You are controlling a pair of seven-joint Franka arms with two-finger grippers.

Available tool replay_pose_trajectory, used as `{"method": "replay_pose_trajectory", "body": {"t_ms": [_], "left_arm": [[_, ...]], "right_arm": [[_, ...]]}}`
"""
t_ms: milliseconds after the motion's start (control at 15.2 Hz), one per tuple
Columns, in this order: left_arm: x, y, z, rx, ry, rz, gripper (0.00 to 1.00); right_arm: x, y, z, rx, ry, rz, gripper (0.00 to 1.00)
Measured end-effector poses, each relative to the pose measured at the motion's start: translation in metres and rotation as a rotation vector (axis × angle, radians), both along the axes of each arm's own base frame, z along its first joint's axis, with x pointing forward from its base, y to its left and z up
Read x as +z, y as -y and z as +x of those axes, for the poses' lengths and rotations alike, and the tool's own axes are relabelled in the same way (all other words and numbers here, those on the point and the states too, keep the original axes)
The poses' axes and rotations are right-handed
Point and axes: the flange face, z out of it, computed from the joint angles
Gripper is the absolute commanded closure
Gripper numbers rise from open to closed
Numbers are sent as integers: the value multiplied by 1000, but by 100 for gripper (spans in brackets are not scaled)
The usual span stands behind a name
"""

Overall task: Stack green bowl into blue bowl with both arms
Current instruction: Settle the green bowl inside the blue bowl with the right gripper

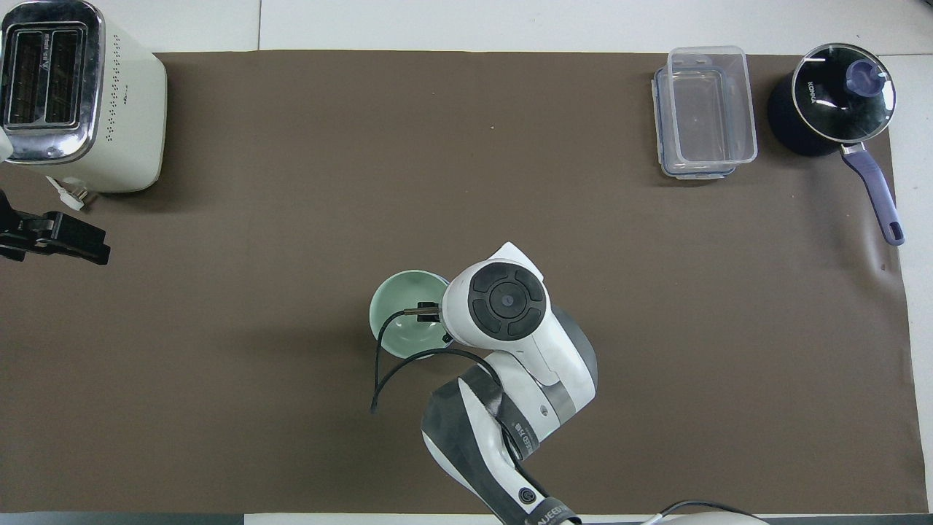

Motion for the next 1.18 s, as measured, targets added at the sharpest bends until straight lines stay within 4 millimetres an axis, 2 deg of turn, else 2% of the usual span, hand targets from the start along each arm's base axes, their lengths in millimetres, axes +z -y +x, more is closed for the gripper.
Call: {"method": "replay_pose_trajectory", "body": {"t_ms": [197,656,721,787,852,1049,1180], "left_arm": [[7,-3,-5,21,20,-21,0],[1,-4,-7,26,30,-32,0],[1,-4,-7,26,30,-32,0],[1,-4,-7,26,30,-31,0],[1,-4,-7,26,30,-31,0],[1,-3,-7,24,29,-31,0],[1,-3,-7,23,29,-31,0]], "right_arm": [[-3,3,3,-7,-4,-3,100],[-11,-1,2,-2,-4,-4,100],[-11,-1,2,-2,-4,-4,70],[-11,0,2,-3,-4,-4,32],[-11,0,2,-3,-3,-4,0],[-2,2,9,-1,16,-8,0],[28,15,28,3,31,-47,0]]}}
